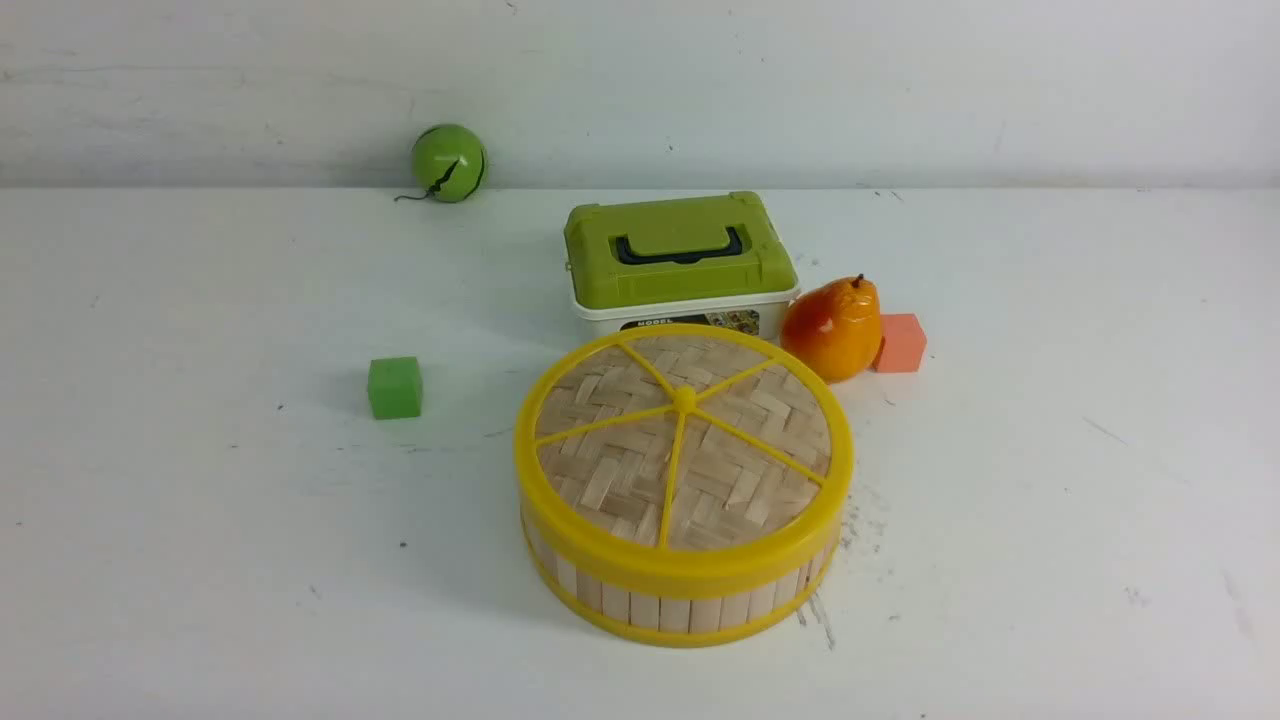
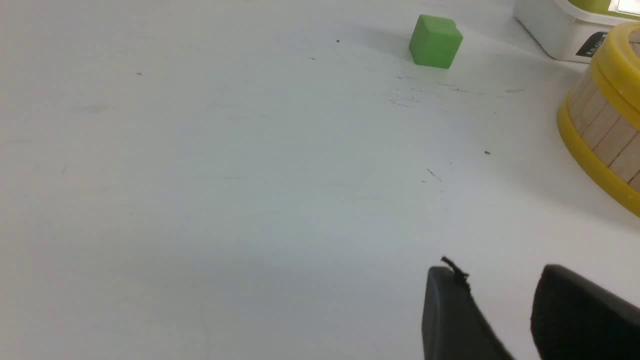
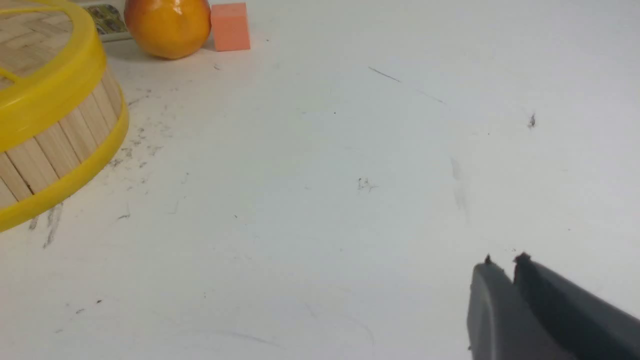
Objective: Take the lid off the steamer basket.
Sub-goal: Use the right arm to lift the lid of the steamer
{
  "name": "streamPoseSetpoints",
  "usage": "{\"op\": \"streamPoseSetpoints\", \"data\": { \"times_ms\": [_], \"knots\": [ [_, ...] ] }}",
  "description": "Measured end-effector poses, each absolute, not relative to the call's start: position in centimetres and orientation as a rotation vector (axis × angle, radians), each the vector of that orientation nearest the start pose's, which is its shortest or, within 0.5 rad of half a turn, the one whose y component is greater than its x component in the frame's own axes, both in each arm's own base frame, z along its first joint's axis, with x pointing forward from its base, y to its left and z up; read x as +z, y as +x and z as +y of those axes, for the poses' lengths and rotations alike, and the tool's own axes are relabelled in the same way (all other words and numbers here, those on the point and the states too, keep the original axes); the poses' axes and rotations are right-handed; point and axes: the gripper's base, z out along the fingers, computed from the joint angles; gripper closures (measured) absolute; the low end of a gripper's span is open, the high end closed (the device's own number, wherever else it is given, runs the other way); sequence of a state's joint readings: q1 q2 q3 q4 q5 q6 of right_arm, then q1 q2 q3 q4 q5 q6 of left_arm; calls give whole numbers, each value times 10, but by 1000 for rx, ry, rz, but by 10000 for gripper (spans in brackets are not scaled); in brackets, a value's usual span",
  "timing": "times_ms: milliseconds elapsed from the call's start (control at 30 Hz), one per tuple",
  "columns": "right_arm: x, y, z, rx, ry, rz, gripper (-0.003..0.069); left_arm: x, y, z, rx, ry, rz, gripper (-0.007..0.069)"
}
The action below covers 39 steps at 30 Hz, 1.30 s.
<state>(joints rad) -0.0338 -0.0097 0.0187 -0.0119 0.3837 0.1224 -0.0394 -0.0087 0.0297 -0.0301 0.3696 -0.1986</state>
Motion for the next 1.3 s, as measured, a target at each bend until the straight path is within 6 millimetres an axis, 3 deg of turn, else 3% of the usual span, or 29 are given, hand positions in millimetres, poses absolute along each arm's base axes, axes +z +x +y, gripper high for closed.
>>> {"op": "streamPoseSetpoints", "data": {
  "times_ms": [1300],
  "knots": [
    [173,52,-2,58,127,1872,554,170,53,-3,-193,-168,1871,384]
  ]
}}
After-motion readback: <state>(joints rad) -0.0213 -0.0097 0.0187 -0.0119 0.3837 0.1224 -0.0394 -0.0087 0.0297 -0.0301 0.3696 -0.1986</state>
